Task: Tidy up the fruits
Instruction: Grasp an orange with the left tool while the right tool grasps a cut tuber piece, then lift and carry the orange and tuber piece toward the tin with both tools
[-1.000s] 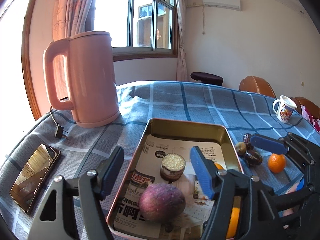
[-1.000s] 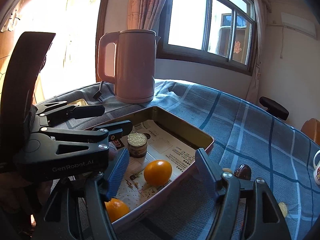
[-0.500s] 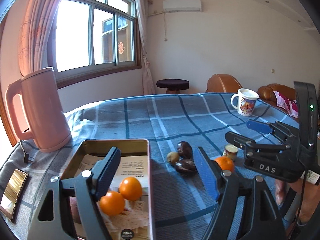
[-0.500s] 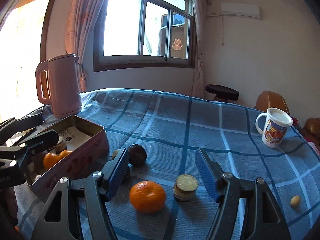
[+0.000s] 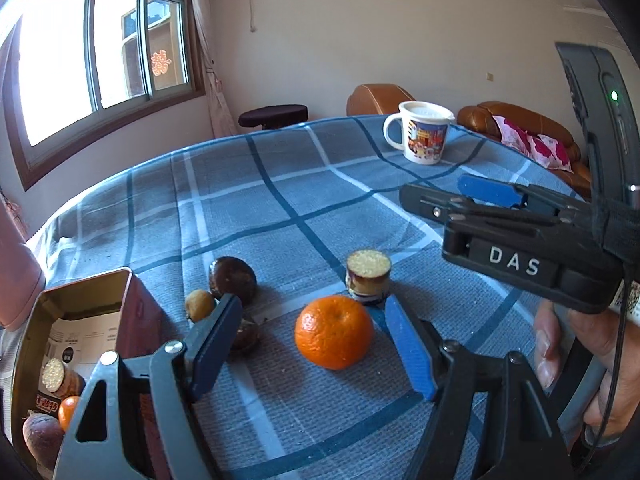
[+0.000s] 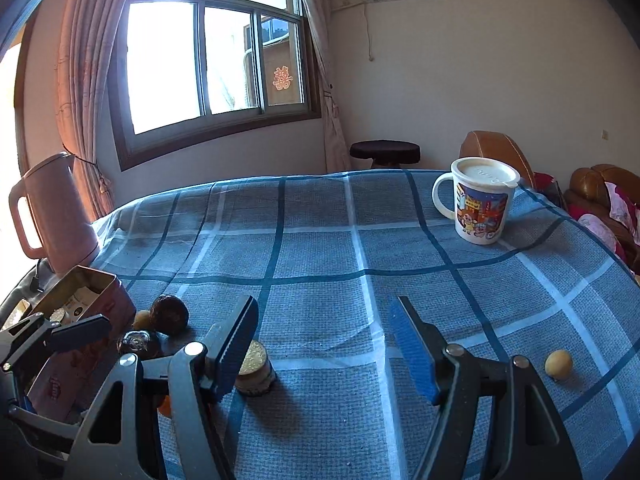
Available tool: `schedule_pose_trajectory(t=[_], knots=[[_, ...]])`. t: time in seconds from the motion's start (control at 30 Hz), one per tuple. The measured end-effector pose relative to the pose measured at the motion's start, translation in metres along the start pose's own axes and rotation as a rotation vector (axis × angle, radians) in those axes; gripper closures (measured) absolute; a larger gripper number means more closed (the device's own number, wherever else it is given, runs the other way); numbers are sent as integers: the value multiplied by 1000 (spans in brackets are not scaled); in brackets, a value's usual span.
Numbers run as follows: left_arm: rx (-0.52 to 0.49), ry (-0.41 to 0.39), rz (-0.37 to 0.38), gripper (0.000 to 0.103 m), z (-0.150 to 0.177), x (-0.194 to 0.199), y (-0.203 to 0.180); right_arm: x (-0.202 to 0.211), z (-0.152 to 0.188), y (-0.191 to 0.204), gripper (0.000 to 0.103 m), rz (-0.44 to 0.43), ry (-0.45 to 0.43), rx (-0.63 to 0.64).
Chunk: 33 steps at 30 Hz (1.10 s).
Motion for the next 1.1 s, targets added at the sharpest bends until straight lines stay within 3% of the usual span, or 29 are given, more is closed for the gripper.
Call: schedule_pose_trajectory(t=[0.13, 0.17, 0.33, 0.5, 0.7, 0.8, 0.87, 1.1], knots=[[-22, 85, 54, 40, 4, -16, -10, -5, 1, 2, 33, -7, 20, 14], [-20, 104, 61, 55, 5, -20, -10, -6, 1, 4, 33, -12, 27, 22], [42, 78, 59, 55, 5, -14, 3, -13, 3, 9, 33, -79, 61, 34], [137, -1, -28, 55, 0, -1, 29, -23, 7, 15, 33, -135, 117, 54], [201, -33, -93, 55, -1, 1, 49, -36, 14, 32, 34, -173, 194, 124], [194, -39, -105, 55, -2, 1, 48, -43, 18, 37, 46, -188, 236, 144], [199, -40, -106, 55, -2, 1, 49, -50, 22, 38, 46, -194, 280, 148], [180, -28, -110, 55, -2, -1, 45, -61, 32, 46, 66, -192, 359, 188]])
Point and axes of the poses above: each gripper's, at about its wrist camera, not at the fingertips, and x roughly against the way its jaws point, y to its left, z to its underside, the point moved 5 cm from there along -x, roughly the way its jaws point, and after that the axes turned 9 degrees about -z, right-handed, at the moved point
